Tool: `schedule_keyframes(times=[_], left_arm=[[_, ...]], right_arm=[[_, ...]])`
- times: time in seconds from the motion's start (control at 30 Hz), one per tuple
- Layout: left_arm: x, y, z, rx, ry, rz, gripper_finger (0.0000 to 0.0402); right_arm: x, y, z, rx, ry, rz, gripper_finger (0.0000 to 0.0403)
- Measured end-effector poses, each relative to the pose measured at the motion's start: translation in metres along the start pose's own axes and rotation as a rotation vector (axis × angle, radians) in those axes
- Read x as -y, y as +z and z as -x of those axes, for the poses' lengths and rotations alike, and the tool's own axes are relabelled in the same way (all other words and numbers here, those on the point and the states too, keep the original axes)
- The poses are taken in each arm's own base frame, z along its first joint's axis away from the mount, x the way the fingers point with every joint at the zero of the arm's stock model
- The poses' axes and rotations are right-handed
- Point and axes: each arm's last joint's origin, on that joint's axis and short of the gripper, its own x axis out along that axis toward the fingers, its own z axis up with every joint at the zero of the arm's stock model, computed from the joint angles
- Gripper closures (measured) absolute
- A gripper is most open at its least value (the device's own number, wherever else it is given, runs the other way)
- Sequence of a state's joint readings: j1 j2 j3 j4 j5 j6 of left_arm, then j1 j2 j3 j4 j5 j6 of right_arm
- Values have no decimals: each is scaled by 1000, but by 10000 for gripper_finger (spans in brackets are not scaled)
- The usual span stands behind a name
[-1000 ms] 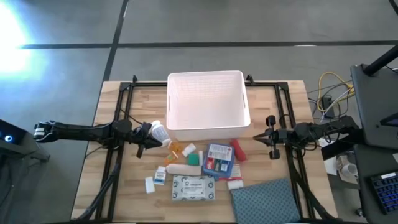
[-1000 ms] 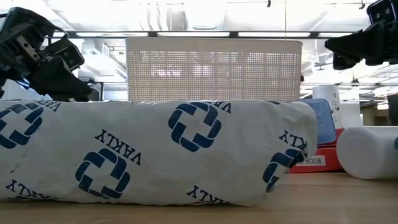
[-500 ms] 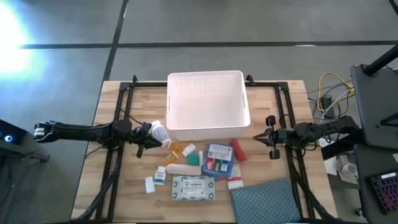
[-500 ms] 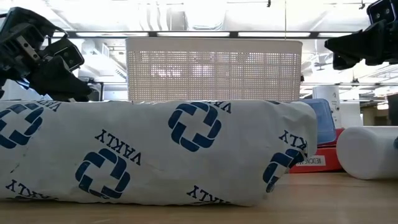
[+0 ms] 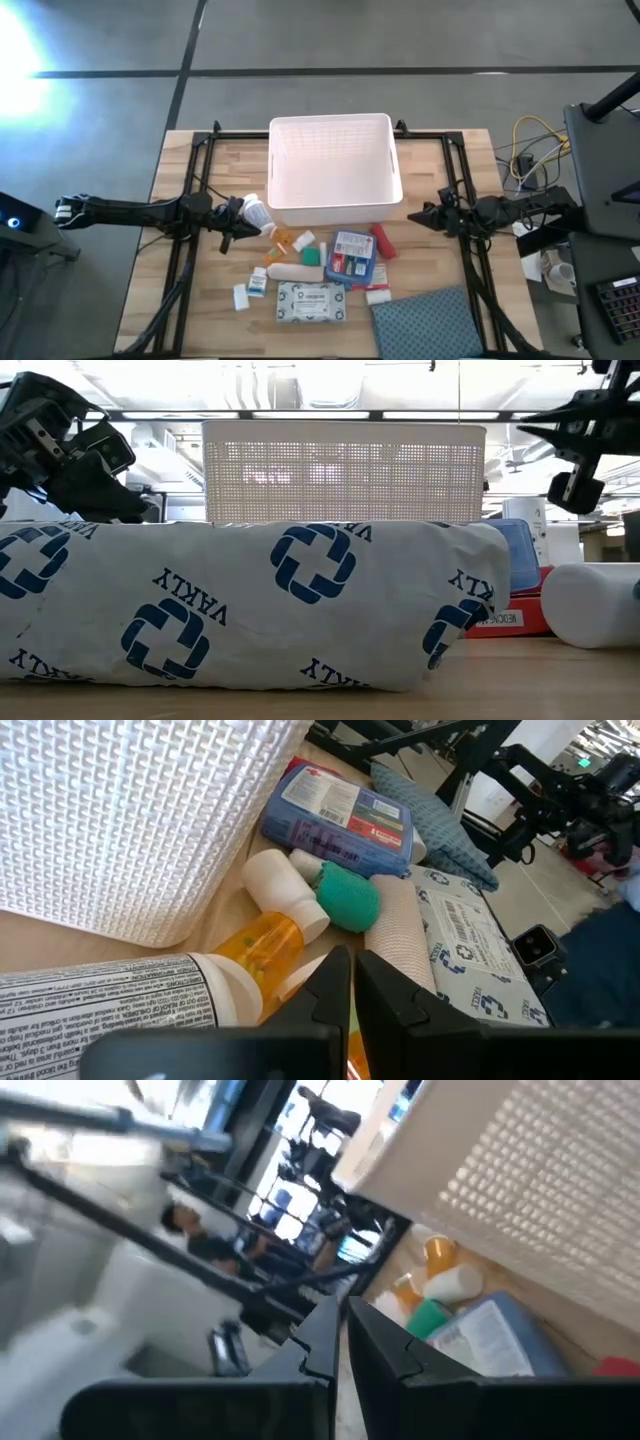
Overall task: Pick & place medical supplies in basket/bin
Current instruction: Put the red bandage into the white bin
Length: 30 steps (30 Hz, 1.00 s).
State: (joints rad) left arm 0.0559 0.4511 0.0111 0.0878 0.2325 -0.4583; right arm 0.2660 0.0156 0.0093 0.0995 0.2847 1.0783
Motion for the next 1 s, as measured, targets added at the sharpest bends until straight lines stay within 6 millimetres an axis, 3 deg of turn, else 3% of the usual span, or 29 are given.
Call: schedule_keyframes(times=[0.33, 0.57, 0.87, 1.0], left_arm=[[0, 0, 0, -1, 1, 0, 401], [0, 0, 0, -1, 1, 0, 401], [0, 0, 0, -1, 2, -30, 401], [0, 0, 0, -1, 2, -101, 401]], right_arm=[[2, 6, -1, 223, -103, -84, 385], [10, -9, -10, -39, -142, -315, 385], [38, -38, -16, -387, -498, -588, 385], [21, -36, -30, -480, -501, -572, 385]])
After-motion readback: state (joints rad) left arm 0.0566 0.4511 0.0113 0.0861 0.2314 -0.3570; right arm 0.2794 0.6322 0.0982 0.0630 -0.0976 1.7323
